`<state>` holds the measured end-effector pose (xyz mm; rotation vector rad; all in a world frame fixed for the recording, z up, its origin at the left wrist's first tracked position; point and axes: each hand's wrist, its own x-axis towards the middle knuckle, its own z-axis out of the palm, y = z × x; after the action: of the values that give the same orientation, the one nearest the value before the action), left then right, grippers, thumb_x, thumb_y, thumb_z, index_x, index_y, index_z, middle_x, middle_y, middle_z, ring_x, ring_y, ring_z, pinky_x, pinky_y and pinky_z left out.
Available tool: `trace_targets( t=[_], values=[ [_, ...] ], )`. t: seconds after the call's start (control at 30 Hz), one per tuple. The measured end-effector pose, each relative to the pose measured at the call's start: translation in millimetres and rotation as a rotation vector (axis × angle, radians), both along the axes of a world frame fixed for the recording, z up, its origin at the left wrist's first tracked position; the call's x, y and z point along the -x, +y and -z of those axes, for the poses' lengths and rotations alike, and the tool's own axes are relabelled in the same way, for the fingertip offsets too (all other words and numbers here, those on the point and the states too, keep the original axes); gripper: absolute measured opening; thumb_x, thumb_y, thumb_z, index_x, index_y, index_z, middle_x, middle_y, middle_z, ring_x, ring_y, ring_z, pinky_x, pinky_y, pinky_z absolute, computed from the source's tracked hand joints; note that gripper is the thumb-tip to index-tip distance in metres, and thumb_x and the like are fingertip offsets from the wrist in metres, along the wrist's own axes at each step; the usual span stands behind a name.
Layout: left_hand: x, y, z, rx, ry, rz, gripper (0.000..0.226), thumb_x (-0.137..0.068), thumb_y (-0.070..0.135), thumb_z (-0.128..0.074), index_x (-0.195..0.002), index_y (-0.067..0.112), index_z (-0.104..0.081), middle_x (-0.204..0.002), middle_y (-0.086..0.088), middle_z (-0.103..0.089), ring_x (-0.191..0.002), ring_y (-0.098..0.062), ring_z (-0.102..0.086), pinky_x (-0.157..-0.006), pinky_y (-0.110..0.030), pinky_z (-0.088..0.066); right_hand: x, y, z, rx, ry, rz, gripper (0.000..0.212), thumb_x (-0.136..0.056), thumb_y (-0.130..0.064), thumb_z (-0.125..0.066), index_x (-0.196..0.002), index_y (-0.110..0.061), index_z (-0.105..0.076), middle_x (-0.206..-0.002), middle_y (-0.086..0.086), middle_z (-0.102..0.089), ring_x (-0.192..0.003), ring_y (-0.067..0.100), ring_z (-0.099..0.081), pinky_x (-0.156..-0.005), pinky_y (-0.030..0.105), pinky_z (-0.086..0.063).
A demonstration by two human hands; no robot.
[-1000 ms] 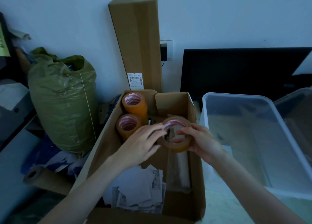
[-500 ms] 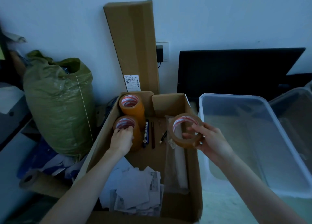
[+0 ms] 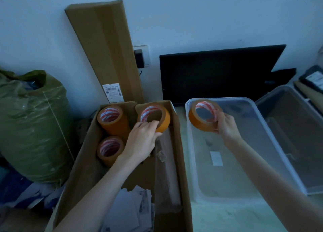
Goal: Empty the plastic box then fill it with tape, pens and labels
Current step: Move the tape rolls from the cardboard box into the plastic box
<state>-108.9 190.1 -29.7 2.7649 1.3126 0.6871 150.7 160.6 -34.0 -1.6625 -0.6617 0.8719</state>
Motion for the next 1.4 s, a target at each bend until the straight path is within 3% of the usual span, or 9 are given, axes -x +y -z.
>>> trace_targets(
  t=[0.23, 0.37, 0.57, 0.7, 0.83, 1.0, 1.1, 1.2, 1.4],
  values=[
    [-39, 20, 9, 0.028, -0.002, 0.047, 0.026, -0.088, 0.022, -0.066, -0.109, 0.007, -0.062, -0.094, -0.008, -0.07, -0.09, -0.024, -0.067, -0.082, -0.035, -0.051, -35, 49, 81, 0.37, -0.408, -0.135, 0.041, -0.1, -0.027, -0.035, -0.12, 0.0, -0.059, -0.128, 0.024, -0.046, -0.106, 0.039, -0.054, -0.094, 0.039, -0.043],
    [-46, 31, 15, 0.031, 0.005, 0.038, 0.025, -0.086, 0.02, -0.068, -0.107, 0.007, -0.062, -0.092, -0.008, -0.07, -0.089, -0.024, -0.067, -0.081, -0.037, -0.051, -42, 69, 128, 0.453, -0.385, -0.24, 0.041, -0.098, -0.031, -0.041, -0.112, 0.001, -0.062, -0.115, 0.024, -0.061, -0.106, 0.038, -0.057, -0.092, 0.039, -0.046],
    [-46, 37, 19, 0.046, 0.007, 0.011, 0.029, -0.085, 0.019, -0.07, -0.109, 0.005, -0.063, -0.095, -0.01, -0.07, -0.091, -0.026, -0.067, -0.083, -0.038, -0.051, -50, 78, 167, 0.503, -0.324, -0.172, 0.033, -0.088, -0.027, -0.056, -0.105, -0.002, -0.068, -0.12, 0.021, -0.057, -0.096, 0.035, -0.062, -0.084, 0.037, -0.05],
    [-46, 37, 22, 0.003, 0.036, 0.032, 0.028, -0.082, 0.015, -0.072, -0.107, 0.004, -0.065, -0.095, -0.01, -0.071, -0.094, -0.027, -0.067, -0.088, -0.04, -0.05, -46, 64, 141, 0.457, -0.33, -0.206, 0.014, -0.088, -0.016, -0.059, -0.082, -0.005, -0.066, -0.082, 0.016, -0.063, -0.076, 0.025, -0.056, -0.052, 0.028, -0.039],
    [-44, 34, 22, -0.074, 0.067, 0.074, 0.029, -0.081, 0.013, -0.072, -0.109, 0.006, -0.066, -0.099, -0.008, -0.07, -0.098, -0.027, -0.065, -0.092, -0.041, -0.047, -46, 59, 95, 0.278, -0.291, -0.109, 0.015, -0.09, -0.01, -0.056, -0.095, -0.004, -0.069, -0.091, 0.01, -0.064, -0.087, 0.022, -0.056, -0.073, 0.029, -0.043],
    [-45, 21, 15, -0.189, 0.084, 0.179, 0.033, -0.076, 0.008, -0.076, -0.107, 0.009, -0.068, -0.098, -0.004, -0.068, -0.099, -0.025, -0.061, -0.092, -0.039, -0.045, -19, 34, 14, -0.01, 0.147, -0.345, 0.025, -0.095, -0.031, -0.056, -0.115, -0.016, -0.058, -0.101, 0.008, -0.066, -0.084, 0.022, -0.067, -0.08, 0.036, -0.057],
    [-48, 13, 13, -0.226, 0.08, 0.268, 0.031, -0.076, 0.008, -0.076, -0.107, 0.01, -0.068, -0.099, -0.004, -0.067, -0.1, -0.022, -0.057, -0.095, -0.033, -0.037, -6, 19, -9, 0.018, 0.125, -0.527, 0.031, -0.094, -0.037, -0.056, -0.116, -0.015, -0.058, -0.088, 0.009, -0.067, -0.075, 0.022, -0.069, -0.069, 0.036, -0.057],
    [-50, 8, 10, -0.212, 0.085, 0.275, 0.031, -0.078, 0.013, -0.076, -0.107, 0.01, -0.067, -0.1, -0.003, -0.067, -0.101, -0.021, -0.056, -0.09, -0.032, -0.042, -2, 12, -16, 0.033, 0.113, -0.508, 0.029, -0.095, -0.034, -0.056, -0.11, -0.01, -0.062, -0.075, 0.011, -0.062, -0.064, 0.019, -0.064, -0.058, 0.03, -0.053],
    [-55, 4, 9, -0.171, 0.031, 0.224, 0.027, -0.087, 0.016, -0.065, -0.113, 0.011, -0.065, -0.112, -0.005, -0.062, -0.11, -0.021, -0.055, -0.09, -0.034, -0.047, -5, 6, -11, -0.02, 0.093, -0.404, 0.02, -0.098, -0.023, -0.051, -0.103, -0.008, -0.063, -0.071, 0.009, -0.057, -0.062, 0.018, -0.064, -0.056, 0.029, -0.056]
  ],
)
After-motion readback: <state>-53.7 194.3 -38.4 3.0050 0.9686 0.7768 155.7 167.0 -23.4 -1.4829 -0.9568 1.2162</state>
